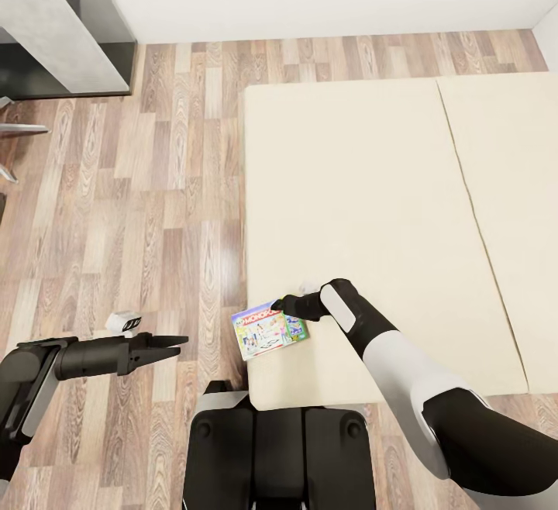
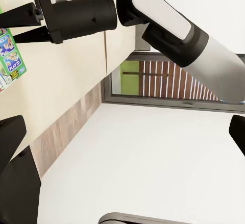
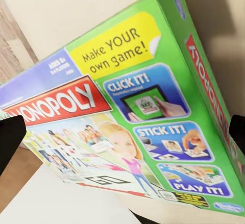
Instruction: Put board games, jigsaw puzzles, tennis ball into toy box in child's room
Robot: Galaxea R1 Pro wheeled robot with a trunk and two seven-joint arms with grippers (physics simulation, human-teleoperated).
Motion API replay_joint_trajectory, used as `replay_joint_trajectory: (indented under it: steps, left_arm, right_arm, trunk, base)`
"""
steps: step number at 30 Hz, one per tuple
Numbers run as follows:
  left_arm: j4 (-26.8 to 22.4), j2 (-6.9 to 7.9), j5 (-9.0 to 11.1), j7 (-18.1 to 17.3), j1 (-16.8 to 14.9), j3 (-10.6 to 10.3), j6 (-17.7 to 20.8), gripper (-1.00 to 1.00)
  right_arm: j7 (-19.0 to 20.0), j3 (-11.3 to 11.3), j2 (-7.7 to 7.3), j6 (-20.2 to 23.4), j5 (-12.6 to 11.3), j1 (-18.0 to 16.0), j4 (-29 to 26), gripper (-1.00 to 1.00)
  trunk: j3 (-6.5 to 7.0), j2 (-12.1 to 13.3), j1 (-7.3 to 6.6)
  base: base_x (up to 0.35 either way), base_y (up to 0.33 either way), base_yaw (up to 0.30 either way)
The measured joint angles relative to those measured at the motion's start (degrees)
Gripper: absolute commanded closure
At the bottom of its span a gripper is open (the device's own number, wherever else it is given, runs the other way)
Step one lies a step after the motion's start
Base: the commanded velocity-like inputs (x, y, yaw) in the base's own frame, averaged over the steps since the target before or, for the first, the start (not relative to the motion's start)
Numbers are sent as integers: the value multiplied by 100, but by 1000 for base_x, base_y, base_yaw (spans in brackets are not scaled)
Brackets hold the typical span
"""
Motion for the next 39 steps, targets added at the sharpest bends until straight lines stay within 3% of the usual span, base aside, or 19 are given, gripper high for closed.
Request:
replay_joint_trajectory:
  steps: [39]
  left_arm:
    - [0,-3,-2,0,0,0,0,-100]
  right_arm:
    - [-2,25,-2,-3,0,0,1,-100]
  trunk:
    - [0,0,0]
  base:
    - [0,14,0]
